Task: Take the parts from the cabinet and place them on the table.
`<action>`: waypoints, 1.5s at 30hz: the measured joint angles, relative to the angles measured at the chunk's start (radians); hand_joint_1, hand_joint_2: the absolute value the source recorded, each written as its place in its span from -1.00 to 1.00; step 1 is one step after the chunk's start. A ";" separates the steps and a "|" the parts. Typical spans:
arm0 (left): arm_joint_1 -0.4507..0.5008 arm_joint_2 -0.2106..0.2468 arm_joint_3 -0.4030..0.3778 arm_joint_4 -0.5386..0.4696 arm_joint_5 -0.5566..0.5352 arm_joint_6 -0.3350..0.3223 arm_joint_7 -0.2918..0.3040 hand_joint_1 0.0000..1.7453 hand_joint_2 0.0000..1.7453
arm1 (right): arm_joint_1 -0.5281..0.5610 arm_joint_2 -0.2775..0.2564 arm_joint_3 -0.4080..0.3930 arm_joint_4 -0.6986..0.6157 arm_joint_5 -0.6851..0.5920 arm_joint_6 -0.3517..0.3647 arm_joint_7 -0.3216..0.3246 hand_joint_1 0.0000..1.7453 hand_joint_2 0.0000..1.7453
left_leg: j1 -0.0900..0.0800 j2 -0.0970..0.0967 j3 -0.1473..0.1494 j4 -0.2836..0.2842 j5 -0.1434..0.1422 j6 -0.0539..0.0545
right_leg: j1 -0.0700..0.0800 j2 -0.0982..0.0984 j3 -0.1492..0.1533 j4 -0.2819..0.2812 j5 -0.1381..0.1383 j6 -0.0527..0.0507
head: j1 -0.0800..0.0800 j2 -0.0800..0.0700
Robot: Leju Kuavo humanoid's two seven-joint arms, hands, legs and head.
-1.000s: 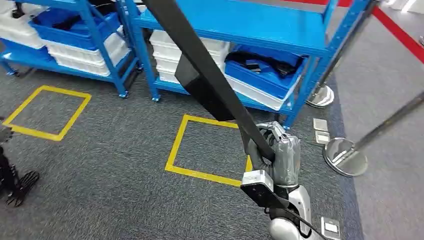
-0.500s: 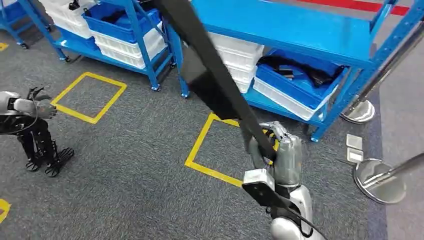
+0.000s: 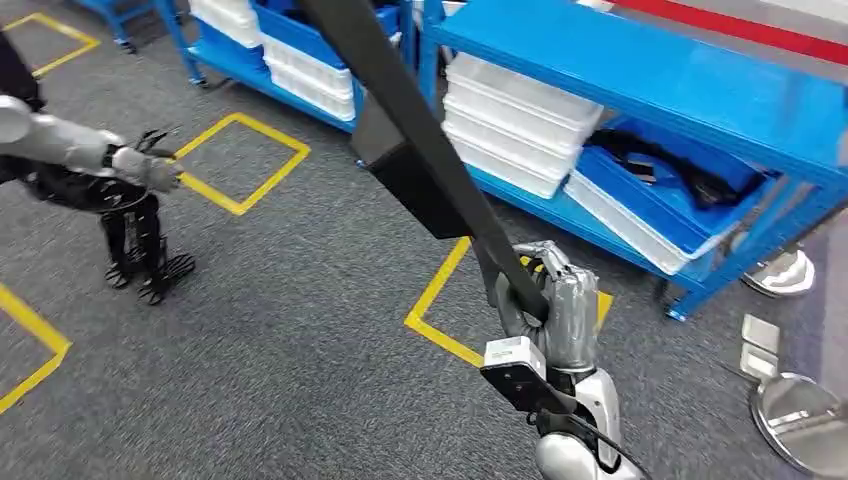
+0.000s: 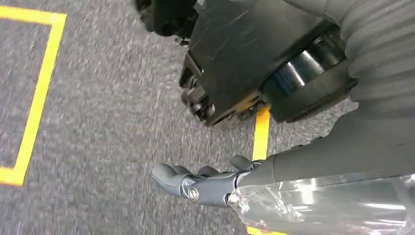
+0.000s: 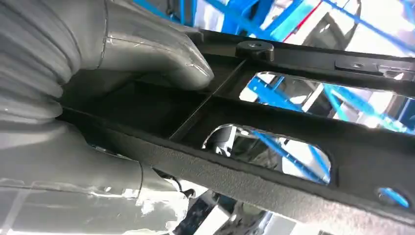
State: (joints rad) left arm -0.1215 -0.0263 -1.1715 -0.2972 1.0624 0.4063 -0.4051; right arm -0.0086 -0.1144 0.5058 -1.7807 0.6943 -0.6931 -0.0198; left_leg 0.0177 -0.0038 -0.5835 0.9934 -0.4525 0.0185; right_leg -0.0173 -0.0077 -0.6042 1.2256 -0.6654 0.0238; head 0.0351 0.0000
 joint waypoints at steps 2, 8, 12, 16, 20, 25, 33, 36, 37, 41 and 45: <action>0.003 0.000 0.000 0.000 0.003 0.001 0.000 -1.00 1.00 | 0.004 0.000 0.000 0.000 0.000 0.000 0.001 1.00 1.00 | -0.002 -0.026 0.001 0.000 0.000 0.000 | 0.000 0.002 -0.047 0.082 -0.004 -0.002 | 0.008 0.000; 0.000 0.000 0.000 0.000 0.008 0.004 0.000 -1.00 1.00 | 0.005 0.000 0.000 0.000 0.006 0.000 0.005 1.00 1.00 | 0.002 -0.101 -0.010 0.008 0.004 -0.018 | -0.004 0.107 0.070 -0.235 0.161 -0.017 | 0.021 0.000; 0.005 0.001 0.000 0.000 0.009 0.006 0.001 -1.00 1.00 | 0.002 0.001 0.001 0.000 0.006 0.000 0.006 1.00 1.00 | 0.002 -0.104 -0.016 0.013 0.002 -0.042 | -0.008 0.054 0.079 -0.248 0.171 -0.035 | 0.020 0.000; 0.002 0.001 0.000 0.000 0.014 0.009 0.001 -1.00 1.00 | 0.005 0.002 0.000 0.000 0.006 -0.002 0.008 1.00 1.00 | -0.004 -0.012 -0.146 0.293 -0.133 -0.050 | 0.000 -0.008 0.083 -0.250 0.166 -0.050 | -0.016 0.000; 0.005 0.001 0.000 0.000 0.015 0.014 0.001 -1.00 1.00 | 0.004 0.002 0.000 0.000 0.006 -0.002 0.008 1.00 1.00 | -0.004 0.010 -0.062 0.145 -0.031 -0.041 | 0.004 -0.058 0.094 -0.248 0.156 -0.047 | -0.027 0.000; 0.004 0.002 0.000 0.000 0.016 0.018 0.001 -1.00 1.00 | 0.004 0.002 0.001 0.000 0.006 -0.002 0.008 1.00 1.00 | -0.029 0.068 -0.004 0.002 -0.003 -0.015 | 0.014 -0.104 0.103 -0.249 0.143 -0.028 | -0.031 0.000; 0.003 0.001 0.000 0.000 0.021 0.018 0.001 -1.00 1.00 | 0.007 0.000 0.001 0.000 0.006 -0.002 0.008 1.00 1.00 | -0.011 -0.023 0.007 -0.020 0.010 0.010 | 0.001 0.004 -0.058 0.071 0.019 -0.001 | -0.002 0.000; 0.001 0.001 0.000 0.000 0.023 0.021 0.001 -1.00 1.00 | 0.006 0.000 0.001 0.000 0.006 -0.002 0.008 1.00 1.00 | 0.000 -0.066 0.011 -0.011 0.002 -0.002 | -0.012 0.031 0.029 -0.159 0.169 0.006 | 0.007 0.000; 0.001 0.001 0.000 0.000 0.024 0.021 0.001 -1.00 1.00 | 0.005 -0.001 0.002 0.000 0.006 -0.001 0.008 1.00 1.00 | 0.001 -0.077 0.006 -0.006 -0.003 -0.011 | -0.020 0.085 0.051 -0.205 0.172 0.012 | 0.013 0.000; 0.006 0.001 0.000 0.000 0.027 0.023 0.002 -1.00 1.00 | 0.002 -0.003 0.002 0.000 0.003 -0.001 0.011 1.00 1.00 | 0.007 -0.117 -0.010 -0.003 0.009 -0.038 | -0.007 0.068 0.051 -0.218 0.167 -0.010 | 0.009 0.000; 0.001 0.001 0.000 0.000 0.028 0.024 0.002 -1.00 1.00 | -0.002 -0.003 0.002 0.000 -0.002 -0.002 0.011 1.00 1.00 | -0.003 -0.020 -0.084 0.179 -0.093 -0.052 | -0.008 0.012 0.062 -0.234 0.170 -0.037 | -0.024 0.000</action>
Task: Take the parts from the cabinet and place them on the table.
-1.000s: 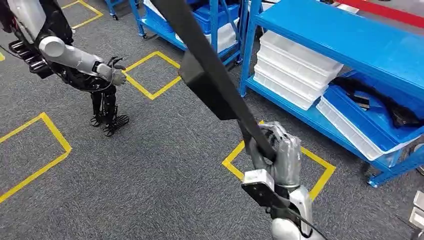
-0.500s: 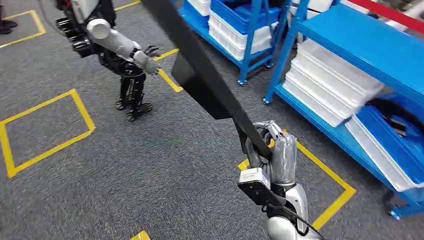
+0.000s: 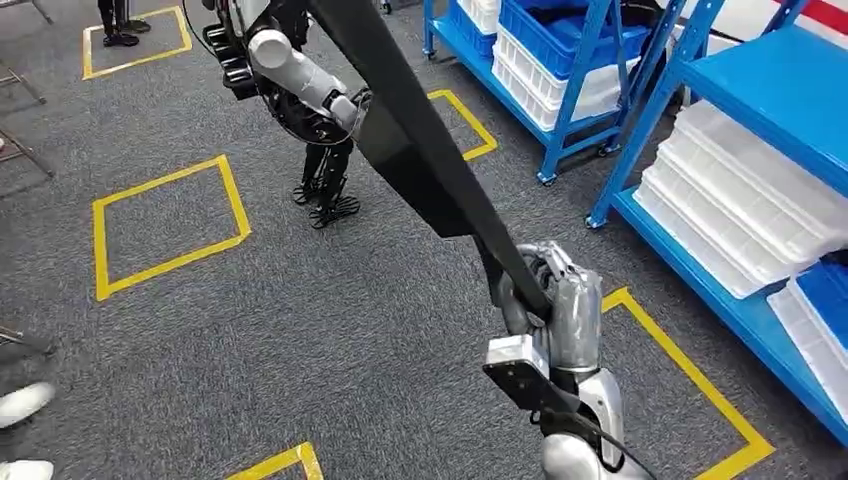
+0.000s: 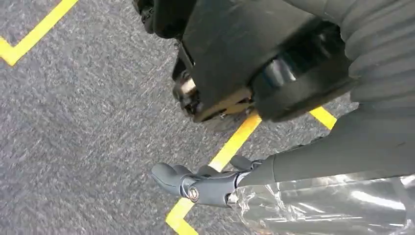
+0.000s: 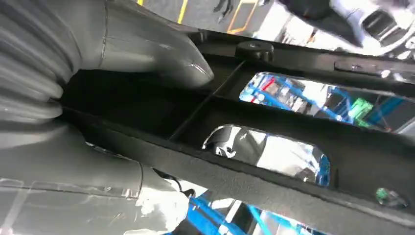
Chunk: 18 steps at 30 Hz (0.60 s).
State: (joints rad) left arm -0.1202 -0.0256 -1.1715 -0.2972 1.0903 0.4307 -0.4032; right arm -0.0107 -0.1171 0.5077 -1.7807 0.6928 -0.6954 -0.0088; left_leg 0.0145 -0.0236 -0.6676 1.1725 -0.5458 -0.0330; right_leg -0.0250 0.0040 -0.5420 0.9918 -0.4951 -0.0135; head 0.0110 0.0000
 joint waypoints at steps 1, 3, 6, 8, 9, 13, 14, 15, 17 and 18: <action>0.000 0.000 0.000 0.000 0.000 0.000 0.000 -1.00 1.00 | 0.000 0.000 0.000 0.000 -0.001 0.000 0.001 1.00 1.00 | 0.001 0.008 -0.039 0.083 -0.033 0.000 | 0.004 -0.014 0.000 0.000 -0.002 -0.003 | -0.004 0.000; 0.003 0.000 0.000 0.000 0.000 0.000 0.000 -1.00 1.00 | 0.000 0.000 0.000 0.000 -0.002 0.000 0.001 1.00 1.00 | 0.000 0.013 -0.068 0.144 -0.040 0.005 | 0.010 -0.038 0.002 0.000 -0.004 -0.006 | -0.009 0.000; 0.003 0.000 0.000 0.000 -0.001 0.000 0.000 -1.00 1.00 | -0.001 0.000 0.000 0.000 -0.002 0.000 0.000 1.00 1.00 | -0.016 0.037 0.050 -0.081 0.079 0.033 | 0.016 -0.072 0.016 0.000 -0.013 -0.008 | -0.012 0.000; 0.000 0.000 0.000 0.000 -0.005 0.000 -0.001 -1.00 1.00 | 0.000 0.000 0.000 0.000 -0.002 0.000 0.000 1.00 1.00 | -0.038 0.103 0.096 -0.178 0.088 0.049 | 0.022 -0.087 0.021 0.000 -0.019 -0.001 | -0.013 0.000; 0.000 0.000 0.000 0.000 -0.005 0.000 -0.002 -1.00 1.00 | -0.001 0.000 0.000 0.000 -0.001 0.000 0.000 1.00 1.00 | -0.040 0.090 0.093 -0.185 0.089 0.051 | 0.021 -0.093 0.020 -0.002 -0.019 0.002 | -0.014 0.000; 0.005 0.000 0.000 0.000 -0.002 0.000 -0.002 -1.00 1.00 | -0.002 0.000 0.000 0.000 0.001 0.000 0.000 1.00 1.00 | -0.027 0.051 0.106 -0.215 0.101 0.062 | 0.017 -0.080 0.032 0.005 -0.043 0.017 | -0.011 0.000; 0.003 0.000 0.000 0.000 0.000 0.001 -0.001 -1.00 1.00 | -0.003 0.000 0.000 0.000 0.002 0.000 0.000 1.00 1.00 | -0.024 0.041 0.107 -0.218 0.104 0.067 | 0.017 -0.040 0.010 0.052 -0.073 0.019 | -0.010 0.000; -0.001 0.000 0.000 0.000 0.000 0.002 -0.001 -1.00 1.00 | -0.002 0.000 0.001 0.000 0.001 0.000 0.000 1.00 1.00 | -0.023 0.032 0.106 -0.218 0.104 0.069 | 0.017 -0.020 -0.029 0.133 -0.114 0.020 | -0.005 0.000; -0.001 0.000 0.000 0.000 0.001 0.002 -0.001 -1.00 1.00 | -0.001 0.000 0.001 0.000 0.000 0.000 0.000 1.00 1.00 | -0.023 0.008 0.106 -0.217 0.103 0.070 | 0.016 -0.009 -0.108 0.288 -0.168 0.026 | 0.005 0.000; 0.000 0.000 0.000 0.000 0.002 0.003 -0.001 -1.00 1.00 | -0.001 0.000 0.001 0.000 -0.001 0.001 0.000 1.00 1.00 | -0.023 -0.004 0.106 -0.215 0.103 0.070 | 0.014 -0.009 -0.125 0.310 -0.160 0.029 | 0.006 0.000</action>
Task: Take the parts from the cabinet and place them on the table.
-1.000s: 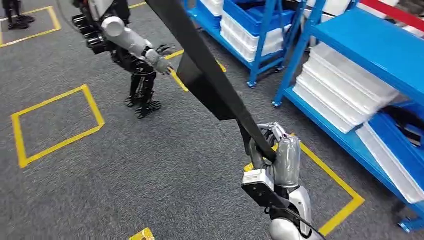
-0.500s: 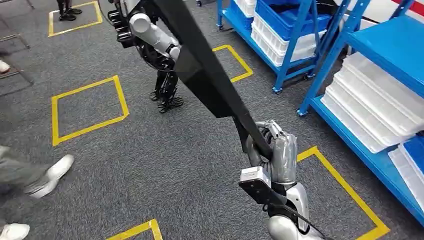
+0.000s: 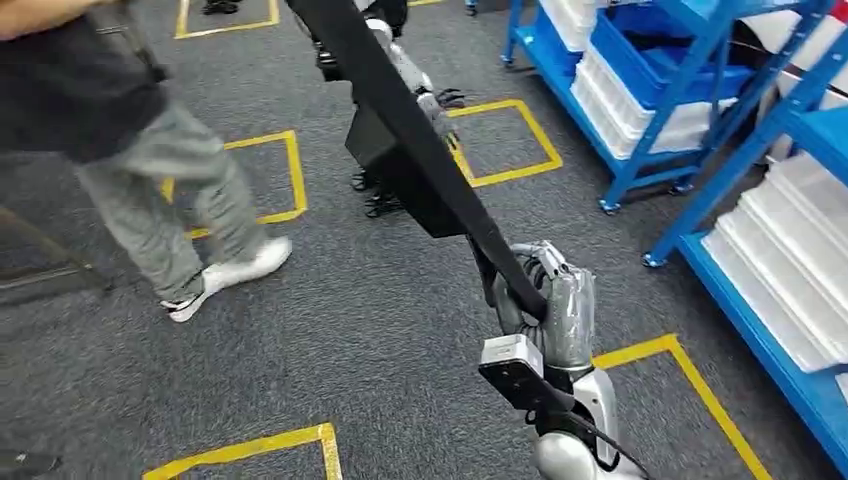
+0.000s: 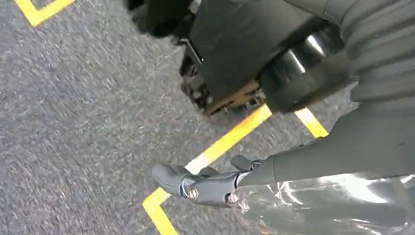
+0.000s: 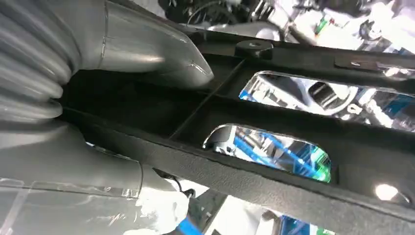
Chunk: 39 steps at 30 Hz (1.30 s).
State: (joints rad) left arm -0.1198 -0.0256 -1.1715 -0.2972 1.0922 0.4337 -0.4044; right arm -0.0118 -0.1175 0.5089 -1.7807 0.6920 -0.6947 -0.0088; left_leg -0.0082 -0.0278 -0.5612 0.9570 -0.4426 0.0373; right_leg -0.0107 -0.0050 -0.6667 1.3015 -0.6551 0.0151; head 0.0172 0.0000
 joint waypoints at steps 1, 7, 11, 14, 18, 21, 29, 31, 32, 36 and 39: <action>0.001 0.000 0.000 0.000 0.000 0.001 0.000 -1.00 1.00 | 0.000 -0.002 0.000 0.000 0.000 0.000 0.000 1.00 1.00 | 0.001 -0.013 0.001 0.002 -0.001 -0.001 | -0.003 0.000 0.007 -0.027 0.031 0.002 | 0.002 0.000; -0.001 0.000 0.000 0.000 -0.001 0.001 0.000 -1.00 1.00 | 0.001 -0.003 0.001 0.000 -0.002 0.000 0.000 1.00 1.00 | 0.012 -0.086 -0.027 0.032 -0.008 -0.034 | -0.018 0.095 0.108 -0.291 0.157 0.003 | 0.009 0.000; 0.001 0.000 0.000 0.000 -0.003 -0.002 -0.002 -1.00 1.00 | -0.005 -0.004 0.000 0.000 -0.002 -0.001 0.000 1.00 1.00 | 0.009 -0.023 -0.051 0.089 -0.043 -0.055 | -0.016 0.040 0.123 -0.309 0.162 -0.027 | -0.005 0.000; -0.001 0.000 0.000 -0.001 -0.002 -0.003 -0.003 -1.00 1.00 | -0.004 -0.004 0.000 0.000 -0.002 -0.001 -0.002 1.00 1.00 | 0.014 0.016 -0.162 0.320 -0.142 -0.063 | -0.008 -0.007 0.128 -0.309 0.156 -0.037 | -0.016 0.000; 0.003 0.000 0.000 -0.001 -0.002 -0.004 -0.003 -1.00 1.00 | -0.005 -0.004 0.000 0.000 -0.002 -0.001 -0.003 1.00 1.00 | 0.009 0.024 -0.098 0.196 -0.046 -0.045 | -0.002 -0.055 0.142 -0.309 0.145 -0.037 | -0.021 0.000; -0.001 0.000 0.000 0.000 -0.001 -0.008 -0.004 -1.00 1.00 | -0.007 -0.004 0.000 0.000 -0.002 -0.001 -0.006 1.00 1.00 | -0.023 0.110 -0.020 0.025 -0.006 -0.021 | 0.003 -0.079 0.152 -0.312 0.136 -0.028 | -0.026 0.000; -0.002 0.001 0.000 0.000 0.005 -0.014 -0.006 -1.00 1.00 | -0.017 -0.003 0.002 0.003 -0.008 0.000 -0.018 1.00 1.00 | -0.007 0.020 -0.007 -0.003 0.004 0.003 | -0.001 0.000 0.030 -0.049 -0.004 -0.006 | -0.011 0.000; 0.001 0.001 0.000 0.000 0.011 -0.013 -0.006 -1.00 1.00 | -0.017 -0.003 0.002 0.008 -0.010 0.000 -0.020 1.00 1.00 | -0.006 -0.006 -0.005 0.000 0.002 0.004 | -0.002 0.001 -0.013 0.005 0.010 -0.003 | -0.009 0.000; 0.001 0.001 0.000 0.000 0.014 -0.012 -0.006 -1.00 1.00 | -0.017 -0.004 0.002 0.010 -0.010 0.000 -0.021 1.00 1.00 | -0.005 -0.021 -0.003 0.003 0.001 0.002 | -0.004 0.003 0.003 -0.046 0.056 -0.002 | -0.006 0.000; -0.002 0.000 0.001 0.000 0.019 -0.006 -0.004 -1.00 1.00 | -0.021 -0.004 0.002 0.012 -0.010 0.000 -0.022 1.00 1.00 | -0.002 -0.070 -0.014 0.036 -0.018 -0.019 | -0.018 0.096 0.096 -0.292 0.171 0.001 | 0.006 0.000; 0.004 0.000 0.004 0.000 0.019 -0.006 -0.004 -1.00 1.00 | -0.023 -0.005 0.003 0.016 -0.011 0.000 -0.022 1.00 1.00 | 0.006 -0.099 -0.021 0.031 -0.013 -0.032 | -0.007 0.066 0.096 -0.287 0.168 -0.015 | 0.001 0.000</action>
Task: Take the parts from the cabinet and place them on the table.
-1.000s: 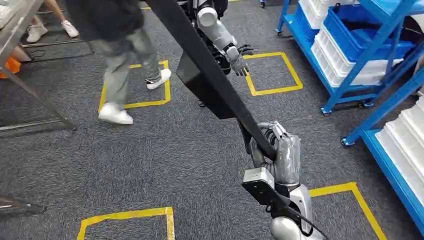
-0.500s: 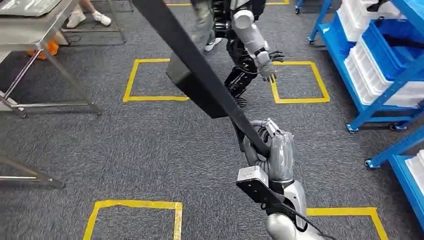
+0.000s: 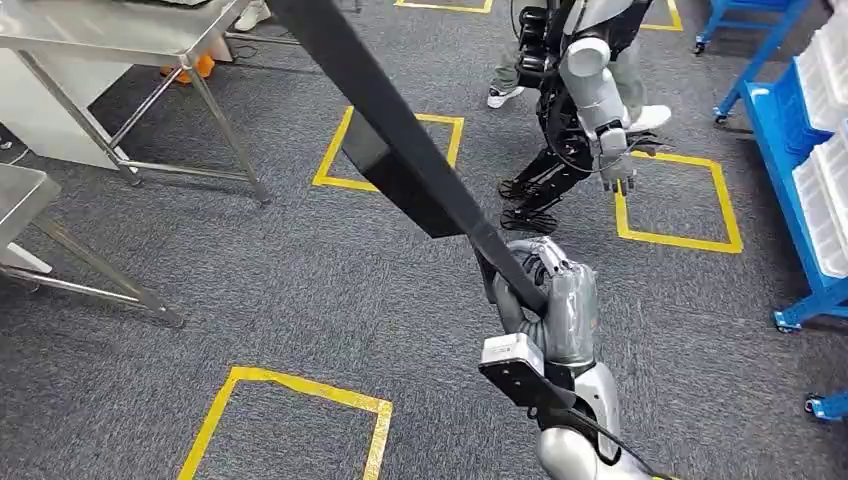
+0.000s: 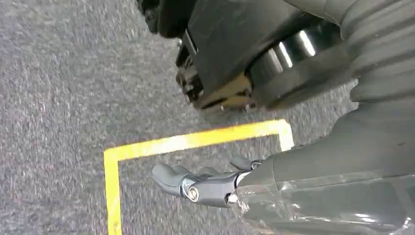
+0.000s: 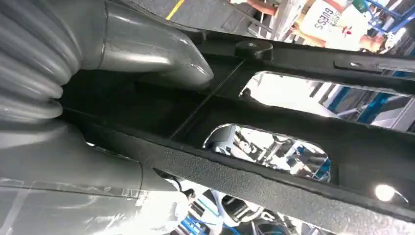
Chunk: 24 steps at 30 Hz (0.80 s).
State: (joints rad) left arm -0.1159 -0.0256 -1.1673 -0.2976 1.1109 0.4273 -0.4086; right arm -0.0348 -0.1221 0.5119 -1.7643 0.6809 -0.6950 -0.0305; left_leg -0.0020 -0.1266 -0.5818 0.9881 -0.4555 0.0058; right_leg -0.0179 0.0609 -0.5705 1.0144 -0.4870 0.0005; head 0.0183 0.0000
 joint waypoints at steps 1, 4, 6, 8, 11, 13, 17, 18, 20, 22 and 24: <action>0.001 0.000 0.000 0.000 0.000 0.000 0.000 -1.00 1.00 | -0.002 0.002 0.001 0.000 0.001 0.000 0.000 1.00 1.00 | 0.000 -0.005 -0.001 0.006 -0.006 -0.006 | -0.008 -0.016 0.004 -0.011 0.004 -0.008 | 0.002 0.000; -0.004 0.000 0.001 0.000 0.000 0.001 0.002 -1.00 1.00 | -0.004 0.003 0.001 0.000 0.001 0.000 -0.001 1.00 1.00 | -0.003 0.102 -0.069 0.165 -0.095 -0.022 | -0.003 -0.055 0.015 -0.017 0.002 -0.018 | -0.022 0.000; -0.003 0.000 0.001 0.000 0.000 0.001 0.002 -1.00 1.00 | -0.002 0.003 0.001 0.001 0.000 0.000 0.001 1.00 1.00 | 0.004 0.113 -0.140 0.306 -0.144 -0.027 | 0.000 -0.084 0.017 -0.016 -0.003 -0.024 | -0.023 0.000; 0.001 -0.001 0.001 0.000 0.000 0.001 0.002 -1.00 1.00 | -0.002 0.003 0.001 0.001 0.000 0.000 0.001 1.00 1.00 | 0.007 0.117 -0.132 0.282 -0.106 -0.026 | 0.001 -0.108 0.021 -0.016 -0.008 -0.025 | -0.025 0.000; 0.000 -0.001 0.002 0.000 0.000 0.001 0.002 -1.00 1.00 | -0.002 0.003 0.001 0.001 0.000 0.000 0.001 1.00 1.00 | -0.001 0.170 0.000 0.022 0.011 -0.008 | 0.001 -0.139 0.040 -0.019 -0.019 -0.019 | -0.026 0.000; -0.004 -0.001 0.002 0.000 0.000 0.002 0.003 -1.00 1.00 | -0.001 0.003 0.001 0.001 0.000 0.000 0.001 1.00 1.00 | -0.016 0.182 0.007 -0.003 -0.001 0.001 | 0.004 -0.155 0.044 -0.021 -0.024 -0.009 | -0.026 0.000; 0.003 -0.001 0.002 0.000 0.002 0.003 0.003 -1.00 1.00 | -0.003 0.003 0.002 0.001 0.000 0.000 -0.001 1.00 1.00 | -0.008 0.145 0.022 -0.029 0.008 0.015 | -0.002 -0.143 0.060 -0.015 -0.044 0.010 | -0.023 0.000; 0.001 -0.001 0.002 0.000 0.002 0.003 0.003 -1.00 1.00 | -0.004 0.003 0.002 0.001 0.000 0.000 -0.002 1.00 1.00 | -0.007 0.136 0.024 -0.032 0.010 0.024 | -0.001 -0.101 0.038 0.033 -0.073 0.008 | -0.023 0.000; -0.005 -0.002 0.002 0.000 0.002 0.003 0.003 -1.00 1.00 | -0.001 0.003 0.003 0.001 -0.002 0.000 -0.003 1.00 1.00 | -0.007 0.116 0.025 -0.032 0.009 0.028 | -0.001 -0.067 -0.046 0.199 -0.150 0.009 | -0.011 0.000; -0.003 -0.002 0.002 0.000 0.002 0.003 0.003 -1.00 1.00 | 0.002 0.003 0.003 0.003 -0.002 0.000 -0.002 1.00 1.00 | -0.007 0.093 0.025 -0.029 0.007 0.030 | -0.001 -0.063 -0.108 0.300 -0.167 0.013 | -0.010 0.000; -0.001 -0.002 0.002 0.000 0.002 0.003 0.003 -1.00 1.00 | 0.003 0.002 0.003 0.003 -0.002 0.000 -0.002 1.00 1.00 | -0.005 0.065 0.029 -0.024 0.003 0.027 | -0.004 -0.061 -0.079 0.210 -0.086 0.014 | -0.003 0.000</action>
State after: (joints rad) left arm -0.1165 -0.0275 -1.1654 -0.2979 1.1128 0.4299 -0.4059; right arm -0.0316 -0.1202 0.5146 -1.7609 0.6790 -0.6950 -0.0328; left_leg -0.0066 -0.0619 -0.5532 0.9637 -0.4521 0.0324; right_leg -0.0217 -0.0003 -0.6497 1.2241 -0.5730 0.0141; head 0.0152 0.0000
